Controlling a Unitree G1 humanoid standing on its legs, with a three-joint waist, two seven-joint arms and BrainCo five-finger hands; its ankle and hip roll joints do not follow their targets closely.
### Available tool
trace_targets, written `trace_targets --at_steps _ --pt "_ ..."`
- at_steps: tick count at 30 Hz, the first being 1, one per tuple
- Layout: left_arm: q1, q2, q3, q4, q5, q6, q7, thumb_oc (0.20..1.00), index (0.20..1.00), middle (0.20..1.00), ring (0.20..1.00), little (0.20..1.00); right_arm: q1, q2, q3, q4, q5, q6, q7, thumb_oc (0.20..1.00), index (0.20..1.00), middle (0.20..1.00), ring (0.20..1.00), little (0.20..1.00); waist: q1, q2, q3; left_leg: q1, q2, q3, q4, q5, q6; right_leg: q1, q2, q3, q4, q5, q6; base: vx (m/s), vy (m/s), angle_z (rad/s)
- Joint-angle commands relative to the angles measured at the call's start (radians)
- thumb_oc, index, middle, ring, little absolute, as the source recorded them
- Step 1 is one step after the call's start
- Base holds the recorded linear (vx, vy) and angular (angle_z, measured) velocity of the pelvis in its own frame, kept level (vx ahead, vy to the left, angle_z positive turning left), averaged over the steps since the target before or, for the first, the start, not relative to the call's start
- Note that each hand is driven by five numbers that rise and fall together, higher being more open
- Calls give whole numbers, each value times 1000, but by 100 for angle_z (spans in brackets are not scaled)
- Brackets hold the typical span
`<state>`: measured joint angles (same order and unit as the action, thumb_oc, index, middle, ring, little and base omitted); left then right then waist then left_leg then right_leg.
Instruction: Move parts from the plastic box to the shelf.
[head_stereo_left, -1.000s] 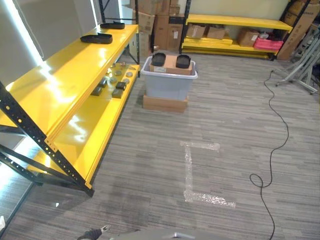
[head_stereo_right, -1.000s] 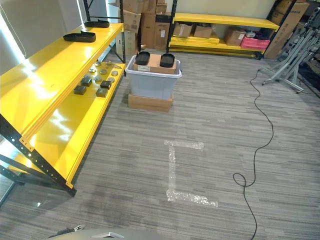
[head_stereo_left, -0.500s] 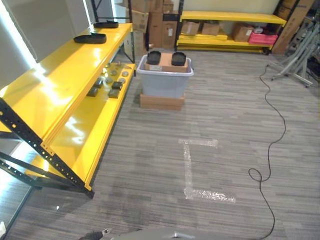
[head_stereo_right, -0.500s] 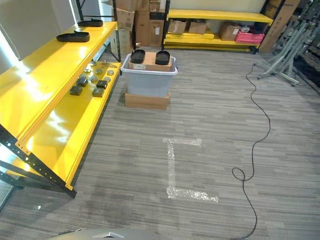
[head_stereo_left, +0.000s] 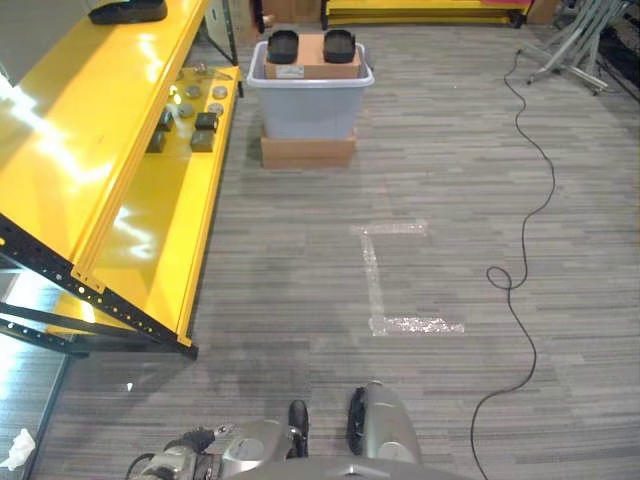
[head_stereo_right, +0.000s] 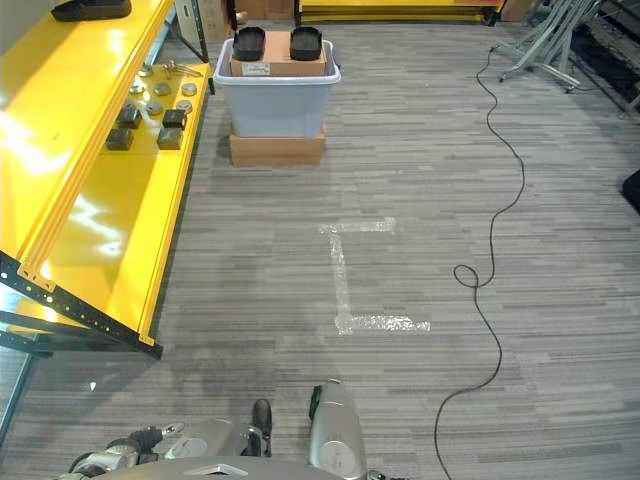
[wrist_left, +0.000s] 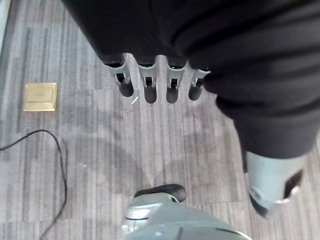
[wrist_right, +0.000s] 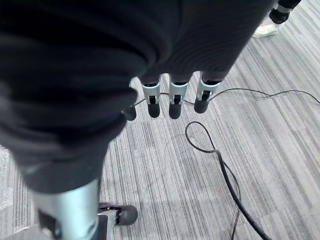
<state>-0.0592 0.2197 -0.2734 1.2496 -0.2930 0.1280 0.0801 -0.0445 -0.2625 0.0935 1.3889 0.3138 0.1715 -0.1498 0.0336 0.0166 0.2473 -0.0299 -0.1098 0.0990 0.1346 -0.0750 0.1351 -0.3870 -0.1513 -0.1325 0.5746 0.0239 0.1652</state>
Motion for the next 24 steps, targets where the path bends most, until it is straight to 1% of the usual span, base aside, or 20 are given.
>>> trace_targets --at_steps 1,3,4,6,7,8,10,11,12,13,14,15,16,17,18,19,21,22,23,24 --pt "26 17 25 48 19 -4 -1 1000 1000 1000 1000 1000 20 -31 6 28 -19 -10 26 1000 1000 1000 1000 1000 3 -56 -49 45 -53 -89 99 -185 -1 109 -5 -23 -592 182 25 546 -286 -4" --pt "30 19 32 53 28 -8 0 1000 1000 1000 1000 1000 28 -27 0 22 -30 -6 26 1000 1000 1000 1000 1000 5 -60 -53 71 -49 -95 96 -198 -5 124 -9 -31 -654 200 32 463 -218 24" --pt "36 21 39 61 45 -13 -1 1000 1000 1000 1000 1000 40 -19 -5 22 -26 -8 21 1000 1000 1000 1000 1000 9 -66 -61 94 -45 -99 95 -210 -10 123 -17 -38 -662 206 38 577 -268 19" --pt "44 18 45 69 56 -21 1 1000 1000 1000 1000 1000 48 -16 -5 25 -32 -11 23 1000 1000 1000 1000 1000 9 -66 -73 114 -32 -102 93 -219 -17 139 -13 -40 -662 187 33 463 -219 13" --pt "46 15 49 76 62 -25 2 1000 1000 1000 1000 1000 51 -17 -7 31 -59 -16 30 1000 1000 1000 1000 1000 7 -66 -88 133 -22 -110 90 -226 -25 158 -6 -39 -662 173 24 542 -250 26" --pt "48 13 57 81 62 -23 3 1000 1000 1000 1000 1000 48 -20 1 41 -81 -21 35 1000 1000 1000 1000 1000 1 -63 -103 149 -7 -112 89 -233 -37 172 6 -29 -643 151 6 564 -255 27" --pt "50 11 63 80 59 -21 12 1000 1000 1000 1000 1000 48 -19 14 43 -86 -19 28 1000 1000 1000 1000 1000 -6 -62 -113 161 11 -111 97 -245 -47 177 22 -11 -600 127 -10 515 -251 19" --pt "60 13 83 80 57 -30 21 1000 1000 1000 1000 1000 40 -27 37 35 -80 -7 22 1000 1000 1000 1000 1000 -11 -53 -131 191 78 -88 130 -189 -89 193 54 1 -518 83 -48 477 -255 13" --pt "60 13 84 80 56 -30 21 1000 1000 1000 1000 1000 39 -28 38 35 -80 -7 22 1000 1000 1000 1000 1000 -11 -52 -132 191 82 -86 135 -185 -91 195 57 1 -515 80 -51 428 -236 14" --pt "60 13 89 80 52 -34 23 1000 1000 1000 1000 1000 35 -31 42 31 -86 -6 24 1000 1000 1000 1000 1000 -13 -50 -136 188 100 -72 163 -154 -105 202 64 -3 -507 67 -61 215 -140 21" --pt "60 12 96 79 45 -40 27 1000 1000 1000 1000 1000 28 -38 51 23 -95 -3 27 1000 1000 1000 1000 1000 -15 -47 -141 172 136 -50 231 -90 -127 219 79 -8 -502 46 -81 375 -277 19" --pt "57 12 106 76 35 -39 25 1000 1000 1000 1000 1000 21 -49 61 11 -93 1 19 1000 1000 1000 1000 1000 -16 -48 -143 117 179 -37 371 -15 -147 244 97 -8 -505 23 -109 366 -311 20" --pt "52 11 107 70 35 -34 24 1000 1000 1000 1000 1000 19 -57 67 2 -77 8 14 1000 1000 1000 1000 1000 -15 -50 -137 59 202 -40 487 8 -148 258 106 -2 -508 13 -124 337 -310 22" --pt "47 12 111 66 41 -33 26 1000 1000 1000 1000 1000 17 -67 69 -8 -63 17 5 1000 1000 1000 1000 1000 -14 -57 -132 -3 211 -44 578 26 -145 265 110 8 -508 1 -137 305 -279 -10" --pt "30 15 108 56 43 -24 22 1000 1000 1000 1000 1000 14 -87 60 -21 -53 28 -4 1000 1000 1000 1000 1000 -11 -57 -112 -138 203 -58 719 14 -132 291 127 11 -509 -14 -160 320 -215 -21" --pt "18 13 101 52 36 -26 26 1000 1000 1000 1000 1000 11 -94 57 -21 -48 29 -1 1000 1000 1000 1000 1000 -4 -56 -94 -202 172 -43 701 -12 -120 311 133 11 -511 -19 -158 297 -138 -8" --pt "4 13 95 54 9 -30 34 1000 1000 1000 1000 1000 7 -95 53 -13 -61 24 10 1000 1000 1000 1000 1000 3 -61 -76 -243 134 -12 623 -40 -104 336 134 13 -517 -27 -150 243 -4 46" --pt "0 15 96 54 -5 -31 40 1000 1000 1000 1000 1000 7 -92 54 -11 -72 25 14 1000 1000 1000 1000 1000 7 -63 -69 -235 114 10 525 -48 -101 349 131 9 -520 -32 -143 455 103 15" --pt "-3 15 101 58 -19 -39 54 1000 1000 1000 1000 1000 9 -84 61 -7 -93 23 4 1000 1000 1000 1000 1000 17 -62 -63 -227 82 29 281 -11 -112 374 128 3 -523 -41 -127 421 113 -13" --pt "-3 15 102 58 -20 -38 55 1000 1000 1000 1000 1000 9 -83 61 -7 -96 23 2 1000 1000 1000 1000 1000 18 -62 -62 -225 78 30 256 -5 -113 377 127 3 -523 -43 -125 528 177 -16"
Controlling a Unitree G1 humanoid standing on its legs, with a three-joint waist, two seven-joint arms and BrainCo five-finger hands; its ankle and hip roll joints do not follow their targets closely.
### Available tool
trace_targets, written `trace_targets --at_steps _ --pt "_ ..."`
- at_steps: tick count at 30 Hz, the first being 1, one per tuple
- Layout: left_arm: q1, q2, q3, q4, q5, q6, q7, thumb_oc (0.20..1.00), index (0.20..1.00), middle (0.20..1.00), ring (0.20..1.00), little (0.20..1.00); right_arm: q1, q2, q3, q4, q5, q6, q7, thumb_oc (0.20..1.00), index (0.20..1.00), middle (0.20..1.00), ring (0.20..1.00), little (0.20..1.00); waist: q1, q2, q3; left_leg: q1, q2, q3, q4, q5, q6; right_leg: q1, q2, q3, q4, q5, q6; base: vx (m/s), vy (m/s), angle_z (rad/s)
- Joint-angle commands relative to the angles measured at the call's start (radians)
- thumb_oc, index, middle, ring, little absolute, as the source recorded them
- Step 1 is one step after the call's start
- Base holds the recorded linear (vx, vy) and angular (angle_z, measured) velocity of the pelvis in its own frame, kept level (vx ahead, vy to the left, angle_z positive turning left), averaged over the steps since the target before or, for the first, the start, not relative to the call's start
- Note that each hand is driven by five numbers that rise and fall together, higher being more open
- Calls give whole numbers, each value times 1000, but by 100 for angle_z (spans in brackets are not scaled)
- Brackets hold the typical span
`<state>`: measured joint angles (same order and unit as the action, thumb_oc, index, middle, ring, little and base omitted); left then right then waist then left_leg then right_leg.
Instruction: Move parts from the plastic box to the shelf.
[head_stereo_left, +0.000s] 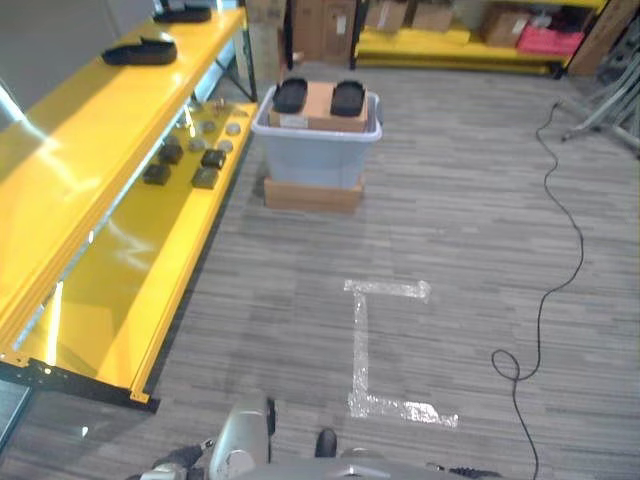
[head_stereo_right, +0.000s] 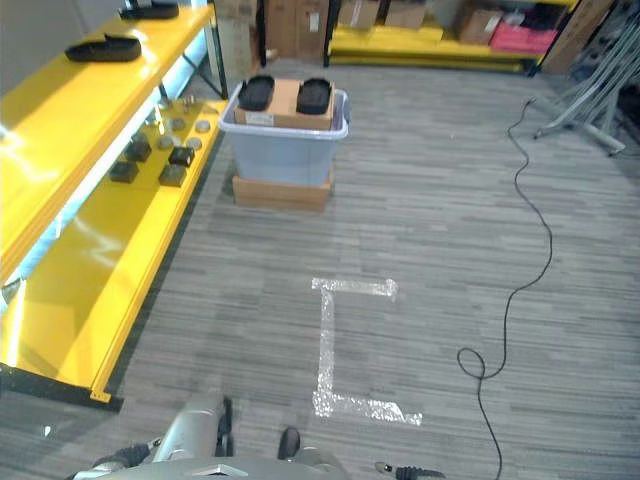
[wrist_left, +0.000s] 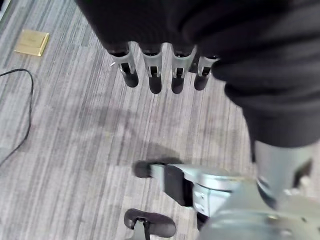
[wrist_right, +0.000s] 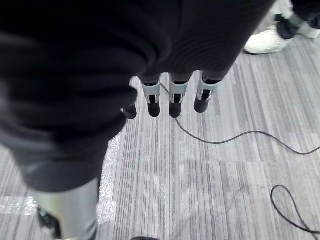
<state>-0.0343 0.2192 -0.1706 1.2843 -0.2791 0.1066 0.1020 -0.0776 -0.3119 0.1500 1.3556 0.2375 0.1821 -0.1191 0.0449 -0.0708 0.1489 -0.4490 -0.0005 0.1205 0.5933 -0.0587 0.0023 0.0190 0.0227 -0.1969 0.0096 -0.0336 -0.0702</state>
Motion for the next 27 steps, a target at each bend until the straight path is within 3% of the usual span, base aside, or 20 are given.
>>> trace_targets --at_steps 1,3,4,6,8,11,12,13,16,17,21,23,24,25,27 --pt "-26 14 2 27 -47 -18 38 1000 1000 1000 1000 1000 46 -32 8 34 -23 6 -32 1000 1000 1000 1000 1000 16 37 35 194 -34 2 -354 32 4 -17 -41 64 49 6 116 358 117 -15" --pt "-20 13 2 28 -54 -20 42 1000 1000 1000 1000 1000 50 -32 8 37 -27 -1 -31 1000 1000 1000 1000 1000 25 57 32 189 -17 -1 -498 130 -24 -3 -24 65 55 -3 115 452 144 -21" --pt "-2 20 19 32 -61 -29 40 1000 1000 1000 1000 1000 61 -38 6 30 -50 -8 -24 1000 1000 1000 1000 1000 38 73 32 162 -2 -5 -630 195 -41 29 -11 76 67 -22 110 662 217 -21" --pt "16 33 61 38 -73 -43 33 1000 1000 1000 1000 1000 74 -48 2 9 -87 -9 -21 1000 1000 1000 1000 1000 53 74 41 106 9 -4 -632 193 -44 81 -25 73 98 -66 108 833 323 -57" --pt "35 39 101 30 -66 -49 53 1000 1000 1000 1000 1000 52 -47 17 19 -95 -19 -24 1000 1000 1000 1000 1000 78 62 17 110 4 3 -522 169 -22 140 -79 76 147 -160 134 779 340 -81" --pt "42 51 112 28 -64 -49 56 1000 1000 1000 1000 1000 50 -35 7 6 -81 -15 -15 1000 1000 1000 1000 1000 96 52 0 101 -19 -16 -414 123 4 188 -126 70 216 -195 144 491 211 -47" --pt "38 56 110 26 -66 -50 49 1000 1000 1000 1000 1000 51 -24 3 -1 -69 -23 -15 1000 1000 1000 1000 1000 104 43 -14 122 -48 -18 -396 91 31 201 -162 50 278 -164 165 640 370 -15" --pt "30 56 94 17 -51 -52 32 1000 1000 1000 1000 1000 54 -10 3 -15 -42 -33 -24 1000 1000 1000 1000 1000 106 40 -31 166 -92 -18 -411 56 73 160 -215 36 437 -72 202 571 371 5" --pt "20 47 59 7 -61 -61 33 1000 1000 1000 1000 1000 50 -1 4 -33 -20 -39 -37 1000 1000 1000 1000 1000 102 55 -38 220 -126 -10 -444 20 117 43 -263 35 643 21 206 349 291 14" --pt "15 44 44 1 -89 -61 39 1000 1000 1000 1000 1000 47 6 12 -35 -10 -49 -41 1000 1000 1000 1000 1000 97 63 -35 242 -134 -8 -455 7 129 -11 -262 32 676 25 199 339 207 18" --pt "-9 48 26 -15 -108 -56 55 1000 1000 1000 1000 1000 23 18 32 -36 -17 -87 -31 1000 1000 1000 1000 1000 89 82 -15 324 -121 -25 -502 -5 128 -165 -193 -32 554 -1 183 283 -24 38" --pt "-22 49 30 -14 -124 -50 67 1000 1000 1000 1000 1000 5 8 32 -28 -26 -96 -14 1000 1000 1000 1000 1000 69 78 3 390 -111 -40 -512 -34 117 -244 -157 -45 331 64 203 330 -157 19" --pt "-23 49 30 -14 -125 -50 68 1000 1000 1000 1000 1000 5 6 31 -26 -26 -97 -13 1000 1000 1000 1000 1000 67 79 6 396 -108 -42 -511 -38 115 -244 -153 -45 309 71 205 261 -152 -14" --pt "-24 50 36 -11 -124 -48 69 1000 1000 1000 1000 1000 4 0 24 -21 -31 -101 -6 1000 1000 1000 1000 1000 56 66 7 403 -114 -46 -503 -47 115 -259 -151 -40 182 119 209 278 -158 -42" --pt "-23 53 39 -5 -112 -49 63 1000 1000 1000 1000 1000 7 -4 15 -21 -32 -102 -2 1000 1000 1000 1000 1000 46 53 9 424 -122 -60 -496 -73 111 -260 -152 -23 43 156 228 400 -200 -19"
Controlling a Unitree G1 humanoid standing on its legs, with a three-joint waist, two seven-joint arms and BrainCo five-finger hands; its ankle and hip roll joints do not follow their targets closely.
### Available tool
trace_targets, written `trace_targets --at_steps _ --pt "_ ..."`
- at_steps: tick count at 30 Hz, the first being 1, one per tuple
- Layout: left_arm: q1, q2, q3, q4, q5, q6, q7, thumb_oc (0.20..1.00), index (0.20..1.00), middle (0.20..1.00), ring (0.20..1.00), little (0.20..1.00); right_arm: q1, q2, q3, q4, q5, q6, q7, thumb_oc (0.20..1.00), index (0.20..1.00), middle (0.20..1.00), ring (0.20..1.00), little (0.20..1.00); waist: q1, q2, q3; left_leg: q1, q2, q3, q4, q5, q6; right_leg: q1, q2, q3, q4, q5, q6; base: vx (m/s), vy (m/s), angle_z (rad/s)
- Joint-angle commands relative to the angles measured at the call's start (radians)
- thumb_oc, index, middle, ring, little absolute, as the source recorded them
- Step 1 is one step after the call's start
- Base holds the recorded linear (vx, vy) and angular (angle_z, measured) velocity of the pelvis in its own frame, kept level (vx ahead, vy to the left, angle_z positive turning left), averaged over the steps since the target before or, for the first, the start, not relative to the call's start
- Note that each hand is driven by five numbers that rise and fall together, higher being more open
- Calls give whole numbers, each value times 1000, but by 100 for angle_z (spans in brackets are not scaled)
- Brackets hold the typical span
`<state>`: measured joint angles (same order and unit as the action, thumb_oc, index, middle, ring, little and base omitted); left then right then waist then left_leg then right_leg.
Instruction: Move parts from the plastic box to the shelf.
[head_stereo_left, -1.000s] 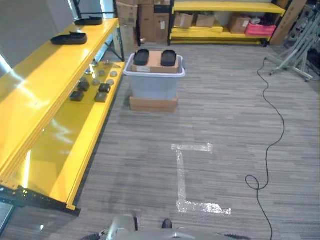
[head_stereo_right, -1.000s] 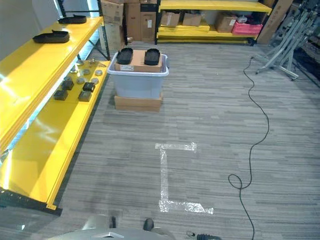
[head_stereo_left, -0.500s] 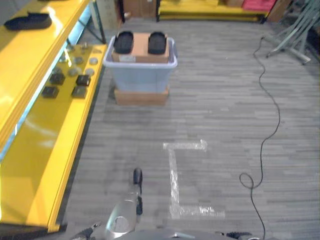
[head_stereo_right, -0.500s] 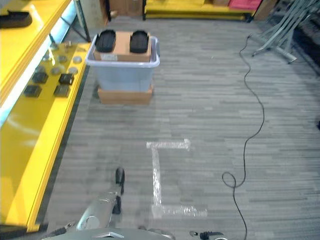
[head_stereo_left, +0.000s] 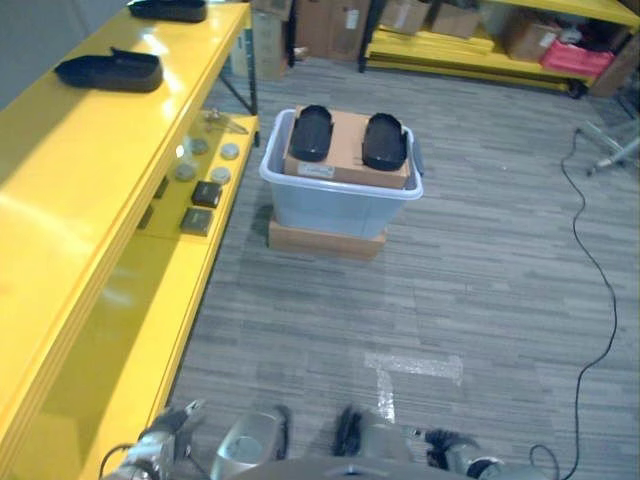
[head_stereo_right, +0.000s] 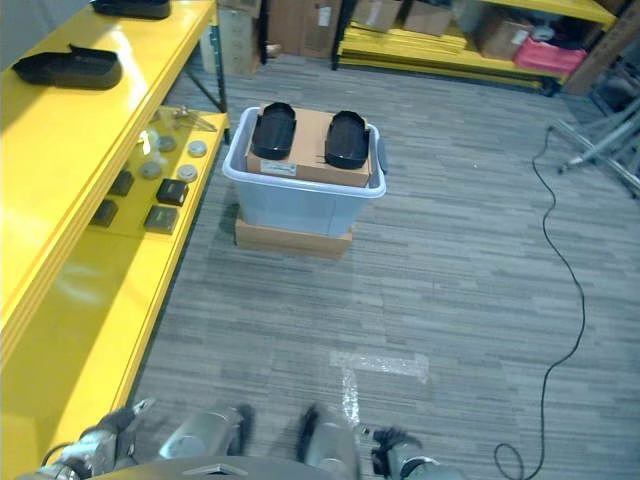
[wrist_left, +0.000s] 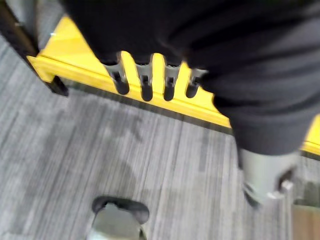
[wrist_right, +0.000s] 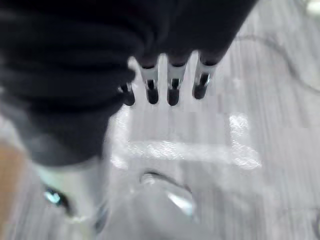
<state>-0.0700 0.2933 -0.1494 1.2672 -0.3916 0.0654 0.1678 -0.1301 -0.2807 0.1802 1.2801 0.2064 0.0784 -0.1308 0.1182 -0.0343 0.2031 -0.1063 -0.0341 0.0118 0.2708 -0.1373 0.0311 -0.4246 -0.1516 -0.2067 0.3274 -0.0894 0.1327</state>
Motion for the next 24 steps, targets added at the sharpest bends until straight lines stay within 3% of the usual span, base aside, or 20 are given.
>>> trace_targets --at_steps 1,2,5,7,8,10,12,13,14,17,19,21,24 --pt "19 -18 18 22 34 -20 -17 1000 1000 1000 1000 1000 70 -37 -28 53 13 4 15 1000 1000 1000 1000 1000 -37 2 -49 103 -97 26 -162 -28 82 175 10 14 -402 252 45 697 -341 22" --pt "34 -15 17 29 63 -40 -32 1000 1000 1000 1000 1000 86 -33 -56 50 19 0 18 1000 1000 1000 1000 1000 -37 0 -48 127 -87 6 -135 -68 84 140 -16 44 -415 249 53 686 -340 45" --pt "63 -11 25 24 84 -57 -41 1000 1000 1000 1000 1000 103 -27 -78 49 20 -12 13 1000 1000 1000 1000 1000 -37 -2 -47 157 -62 1 -105 -111 78 161 -34 45 -415 244 57 565 -323 46" --pt "74 -17 27 27 83 -60 -44 1000 1000 1000 1000 1000 98 -31 -76 55 25 -12 10 1000 1000 1000 1000 1000 -35 -8 -70 189 -27 -15 -80 -140 48 221 -33 35 -412 234 42 748 -467 55" --pt "77 -19 35 29 89 -57 -46 1000 1000 1000 1000 1000 92 -31 -71 53 22 1 5 1000 1000 1000 1000 1000 -39 -11 -84 220 13 -4 -61 -164 27 233 -26 38 -357 211 24 649 -449 77" --pt "76 -25 38 31 79 -54 -56 1000 1000 1000 1000 1000 82 -35 -55 47 19 19 1 1000 1000 1000 1000 1000 -36 -16 -94 241 57 5 -31 -154 3 234 -21 28 -296 199 9 447 -341 58" --pt "78 -35 43 30 85 -63 -56 1000 1000 1000 1000 1000 77 -41 -39 41 19 32 1 1000 1000 1000 1000 1000 -36 -17 -99 230 92 8 20 -107 -18 246 -4 29 -273 185 -9 280 -260 19" --pt "80 -46 44 28 91 -65 -57 1000 1000 1000 1000 1000 73 -48 -27 37 21 45 1 1000 1000 1000 1000 1000 -35 -15 -99 195 134 5 115 -28 -37 275 27 36 -276 166 -35 399 -459 -1" --pt "80 -61 41 19 102 -64 -50 1000 1000 1000 1000 1000 70 -60 -9 25 32 71 -6 1000 1000 1000 1000 1000 -31 -22 -93 95 163 -14 294 71 -51 316 60 44 -289 140 -74 383 -457 2" --pt "74 -69 39 10 101 -58 -40 1000 1000 1000 1000 1000 69 -71 -4 21 29 88 -9 1000 1000 1000 1000 1000 -27 -24 -82 -11 159 -39 461 82 -46 345 83 46 -290 120 -99 217 -252 -7" --pt "62 -72 33 0 88 -53 -30 1000 1000 1000 1000 1000 70 -82 0 21 32 103 -14 1000 1000 1000 1000 1000 -15 -21 -59 -88 107 -37 499 55 -32 373 101 52 -299 117 -105 174 -132 -10" --pt "39 -67 21 -4 38 -51 -16 1000 1000 1000 1000 1000 66 -85 -2 33 24 106 -14 1000 1000 1000 1000 1000 -15 -23 -39 -113 42 5 389 20 -16 397 105 38 -309 107 -94 195 -46 -3" --pt "24 -60 23 1 25 -44 -7 1000 1000 1000 1000 1000 74 -75 -4 48 2 98 -31 1000 1000 1000 1000 1000 -15 -10 -29 -107 38 54 99 101 -49 448 105 5 -320 86 -83 199 64 -4"
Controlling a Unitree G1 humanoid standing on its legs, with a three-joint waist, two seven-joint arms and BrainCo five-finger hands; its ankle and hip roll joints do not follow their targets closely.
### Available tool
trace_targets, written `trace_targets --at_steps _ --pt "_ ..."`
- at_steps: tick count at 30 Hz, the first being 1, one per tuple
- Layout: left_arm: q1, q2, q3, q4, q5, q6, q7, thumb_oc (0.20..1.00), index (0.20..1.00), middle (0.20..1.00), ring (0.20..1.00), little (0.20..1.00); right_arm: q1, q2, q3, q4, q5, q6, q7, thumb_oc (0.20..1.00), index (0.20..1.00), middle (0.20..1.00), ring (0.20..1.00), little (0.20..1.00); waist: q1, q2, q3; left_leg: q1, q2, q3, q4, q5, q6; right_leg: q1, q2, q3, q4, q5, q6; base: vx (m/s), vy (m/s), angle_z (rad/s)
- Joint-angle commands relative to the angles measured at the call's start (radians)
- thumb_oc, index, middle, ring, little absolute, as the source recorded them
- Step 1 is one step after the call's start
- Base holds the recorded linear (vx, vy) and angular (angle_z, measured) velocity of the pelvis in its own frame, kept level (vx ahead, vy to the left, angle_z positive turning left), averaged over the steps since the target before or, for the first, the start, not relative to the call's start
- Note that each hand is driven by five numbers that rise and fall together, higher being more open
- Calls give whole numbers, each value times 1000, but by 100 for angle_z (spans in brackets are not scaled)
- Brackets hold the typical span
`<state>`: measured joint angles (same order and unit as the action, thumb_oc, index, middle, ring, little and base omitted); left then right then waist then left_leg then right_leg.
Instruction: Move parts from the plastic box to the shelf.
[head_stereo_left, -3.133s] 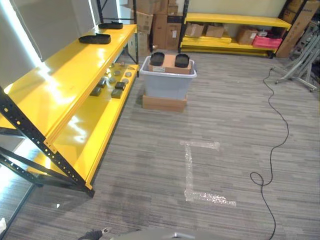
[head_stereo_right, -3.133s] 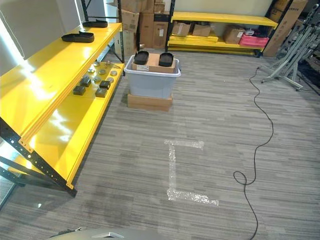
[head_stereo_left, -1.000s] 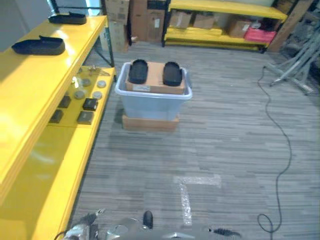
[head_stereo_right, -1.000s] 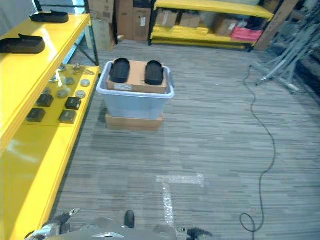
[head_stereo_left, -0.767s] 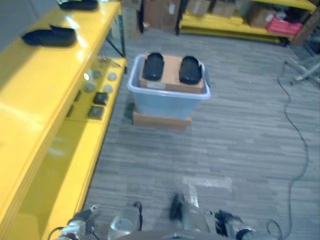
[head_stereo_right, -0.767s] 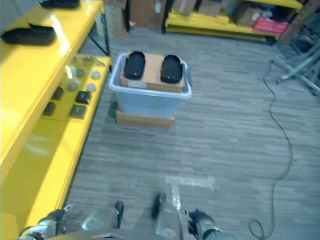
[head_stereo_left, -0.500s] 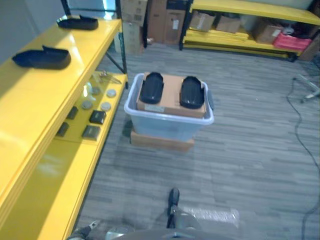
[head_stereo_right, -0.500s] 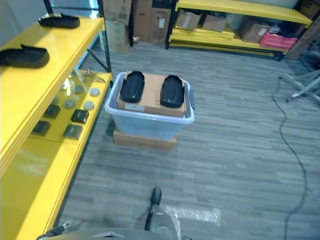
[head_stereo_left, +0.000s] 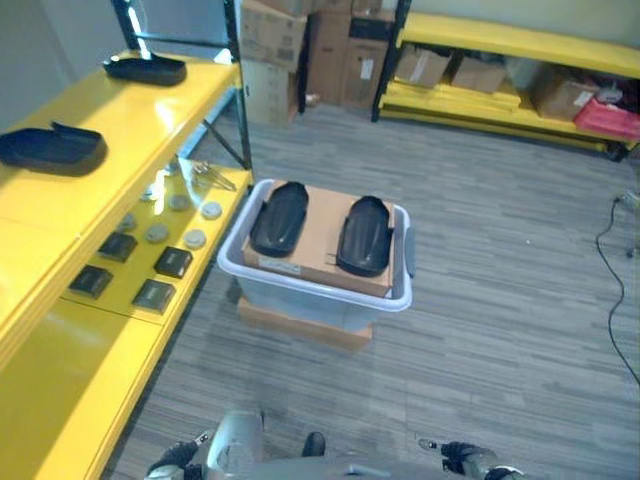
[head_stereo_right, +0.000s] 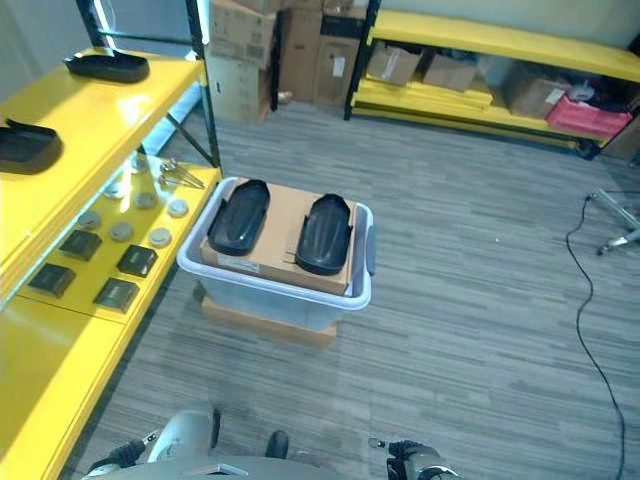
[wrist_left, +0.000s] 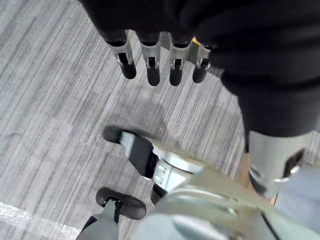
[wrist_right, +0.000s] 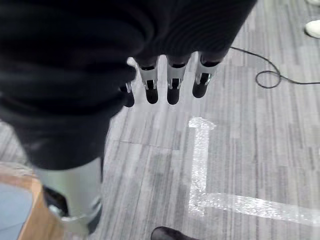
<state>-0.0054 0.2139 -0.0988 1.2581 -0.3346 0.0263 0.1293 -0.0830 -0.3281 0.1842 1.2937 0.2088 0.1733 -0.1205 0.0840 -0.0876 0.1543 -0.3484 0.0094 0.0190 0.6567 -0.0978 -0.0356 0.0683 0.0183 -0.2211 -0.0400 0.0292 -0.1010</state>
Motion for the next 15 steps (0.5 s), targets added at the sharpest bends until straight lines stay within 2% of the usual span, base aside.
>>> trace_targets --at_steps 1,5,9,10,12,13,15 --pt "-41 19 -21 14 -36 -1 39 1000 1000 1000 1000 1000 29 -24 -6 37 4 0 -47 1000 1000 1000 1000 1000 21 49 20 144 -7 56 -382 77 11 -33 -69 13 49 -39 158 170 118 13" --pt "-43 26 -8 16 -32 27 45 1000 1000 1000 1000 1000 32 -19 -4 31 3 3 -69 1000 1000 1000 1000 1000 15 61 2 191 -7 52 -482 64 22 -42 -79 6 67 -62 161 129 139 -23" --pt "-46 33 -5 17 -17 41 28 1000 1000 1000 1000 1000 46 -9 -6 26 26 -38 -92 1000 1000 1000 1000 1000 13 75 -2 237 -14 33 -527 61 18 -47 -84 -9 72 -69 164 74 90 -15" --pt "-43 31 -11 15 16 48 28 1000 1000 1000 1000 1000 51 -3 -14 16 77 -117 -127 1000 1000 1000 1000 1000 13 85 -3 259 -21 24 -556 64 19 -51 -89 -12 69 -63 170 96 155 15" --pt "-34 27 -28 7 51 50 31 1000 1000 1000 1000 1000 43 0 -24 -25 171 -216 -169 1000 1000 1000 1000 1000 15 93 -3 277 -27 13 -589 72 24 -57 -89 -5 65 -54 176 88 133 -6" --pt "-23 25 -41 -2 69 49 30 1000 1000 1000 1000 1000 36 -5 -30 -89 194 -248 -207 1000 1000 1000 1000 1000 16 95 -3 286 -30 9 -606 75 28 -60 -86 2 62 -51 179 51 79 -1" --pt "-2 26 -55 -18 70 48 37 1000 1000 1000 1000 1000 30 -18 -36 -222 206 -271 -268 1000 1000 1000 1000 1000 14 96 -7 287 -33 5 -630 82 34 -75 -83 9 60 -44 184 13 62 1"
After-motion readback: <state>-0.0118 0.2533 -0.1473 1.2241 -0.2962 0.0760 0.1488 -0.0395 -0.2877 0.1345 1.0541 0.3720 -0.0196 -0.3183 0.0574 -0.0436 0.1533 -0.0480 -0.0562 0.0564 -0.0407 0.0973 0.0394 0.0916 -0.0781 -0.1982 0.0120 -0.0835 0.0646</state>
